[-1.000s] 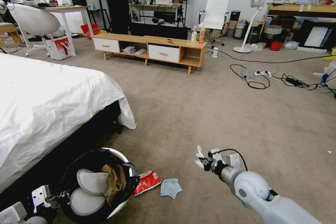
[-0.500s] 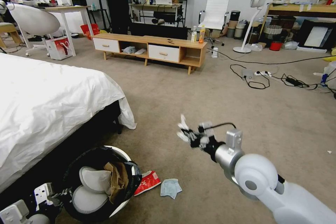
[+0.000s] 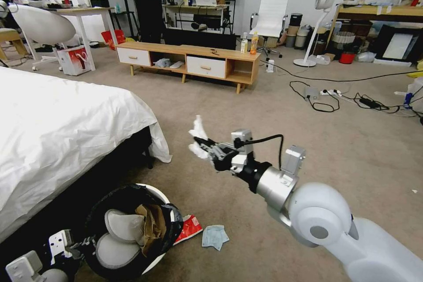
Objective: Pick up the trash bin and place the garbage on the floor into it.
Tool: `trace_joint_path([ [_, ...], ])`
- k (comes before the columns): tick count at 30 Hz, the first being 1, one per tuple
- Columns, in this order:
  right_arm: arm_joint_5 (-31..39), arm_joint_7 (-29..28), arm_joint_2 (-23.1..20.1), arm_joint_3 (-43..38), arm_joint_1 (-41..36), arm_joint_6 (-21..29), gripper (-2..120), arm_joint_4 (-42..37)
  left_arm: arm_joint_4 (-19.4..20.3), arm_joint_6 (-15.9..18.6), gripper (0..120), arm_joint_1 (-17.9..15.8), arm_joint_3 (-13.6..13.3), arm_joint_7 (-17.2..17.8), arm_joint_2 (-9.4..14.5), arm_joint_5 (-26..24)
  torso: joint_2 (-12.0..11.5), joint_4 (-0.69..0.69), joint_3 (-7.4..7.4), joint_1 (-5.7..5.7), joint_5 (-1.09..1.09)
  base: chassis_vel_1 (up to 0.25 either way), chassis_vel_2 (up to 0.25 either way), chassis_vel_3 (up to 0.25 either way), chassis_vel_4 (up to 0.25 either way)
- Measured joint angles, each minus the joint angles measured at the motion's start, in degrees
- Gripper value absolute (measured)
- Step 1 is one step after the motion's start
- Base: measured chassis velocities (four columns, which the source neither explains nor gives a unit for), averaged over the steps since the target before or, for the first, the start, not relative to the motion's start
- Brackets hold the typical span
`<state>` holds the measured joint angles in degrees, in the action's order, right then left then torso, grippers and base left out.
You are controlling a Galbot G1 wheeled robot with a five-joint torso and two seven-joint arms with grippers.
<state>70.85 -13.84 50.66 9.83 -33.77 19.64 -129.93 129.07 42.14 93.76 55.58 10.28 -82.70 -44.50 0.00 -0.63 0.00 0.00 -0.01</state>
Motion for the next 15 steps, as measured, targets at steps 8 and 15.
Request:
trace_joint_path([
  [8, 3.0, -0.4, 2.08, 5.35, 4.59, 0.85, 0, 0.4, 0.57, -0.01, 2, 0.19, -0.27, 0.0, 0.02, 0.23, 0.0, 0.0, 0.0, 0.0, 0.0, 0.0, 0.0, 0.0, 0.0],
  [15, 4.18, -3.42, 2.75, 11.17, 6.56, 4.21, 0, 0.61, 0.65, -0.01, 2, -0.1, -0.77, 0.01, -0.04, 0.51, 0.0, 0.0, 0.0, 0.0, 0.0, 0.0, 0.0, 0.0, 0.0],
])
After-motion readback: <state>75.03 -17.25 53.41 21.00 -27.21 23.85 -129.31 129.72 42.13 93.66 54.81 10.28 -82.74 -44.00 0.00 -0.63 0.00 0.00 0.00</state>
